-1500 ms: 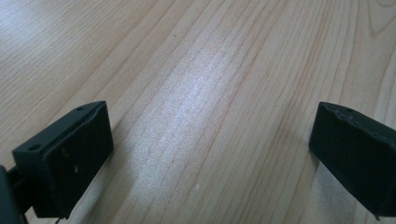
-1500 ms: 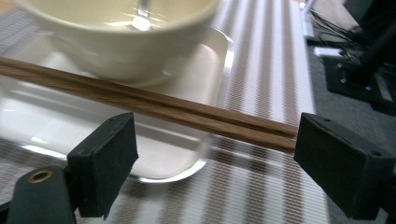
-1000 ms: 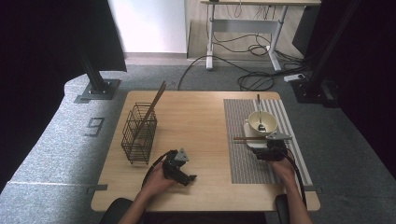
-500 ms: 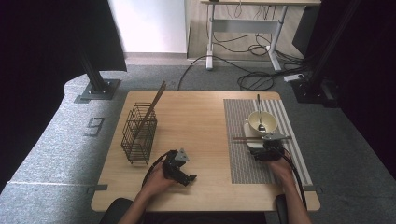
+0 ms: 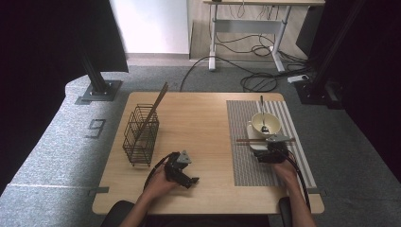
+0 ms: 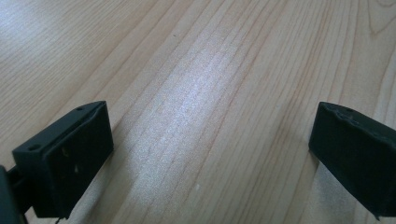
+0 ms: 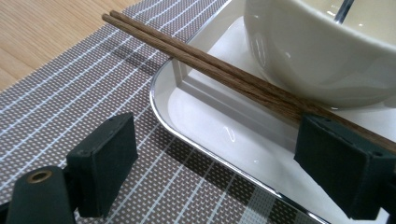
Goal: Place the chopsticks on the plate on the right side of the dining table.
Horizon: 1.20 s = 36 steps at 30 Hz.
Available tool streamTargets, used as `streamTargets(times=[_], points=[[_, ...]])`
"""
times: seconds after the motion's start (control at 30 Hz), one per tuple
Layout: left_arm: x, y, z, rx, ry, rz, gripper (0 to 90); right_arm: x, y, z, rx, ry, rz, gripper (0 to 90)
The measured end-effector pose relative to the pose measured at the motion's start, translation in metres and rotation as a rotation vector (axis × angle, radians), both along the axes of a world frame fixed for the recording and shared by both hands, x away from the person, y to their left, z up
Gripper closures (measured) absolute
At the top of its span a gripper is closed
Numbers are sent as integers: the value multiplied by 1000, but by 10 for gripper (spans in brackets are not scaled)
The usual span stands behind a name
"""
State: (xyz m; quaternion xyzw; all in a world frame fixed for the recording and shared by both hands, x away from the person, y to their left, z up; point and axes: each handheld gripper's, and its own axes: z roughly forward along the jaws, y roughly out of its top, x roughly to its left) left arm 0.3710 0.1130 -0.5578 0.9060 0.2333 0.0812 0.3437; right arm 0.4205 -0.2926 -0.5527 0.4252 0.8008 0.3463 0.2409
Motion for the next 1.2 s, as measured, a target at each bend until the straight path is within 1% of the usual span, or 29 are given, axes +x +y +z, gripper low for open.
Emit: streamTargets(times=[0.17,0.23,0.33,0.43,0.5,0.53,0.63,0.77,0.97,1.1,1.13,1.2], points=[[0,0,0,0,0,0,0,-6,-1,8,-2,-11,-5,118],[0,0,0,2,0,-1,0,-9,-2,11,-2,-10,-2,99],[0,0,0,1,0,-1,0,-15,-2,17,-26,-11,1,65],[0,0,0,2,0,0,0,-23,0,23,-39,-12,7,48],[0,0,0,2,0,0,0,-30,2,28,-48,-24,13,45],[0,0,0,2,0,0,0,-35,5,31,-60,-30,20,40],[0,0,0,1,0,1,0,-45,12,36,-74,-38,34,37],[0,0,0,2,0,2,0,-59,21,42,-74,-34,59,35],[0,0,0,1,0,2,0,-77,34,47,-30,-16,116,22],[0,0,0,1,0,2,0,-82,43,46,-9,-28,142,15],[0,0,0,1,0,2,0,-81,45,44,-2,-23,149,15],[0,0,0,1,0,2,0,-78,49,38,-11,-15,156,13]])
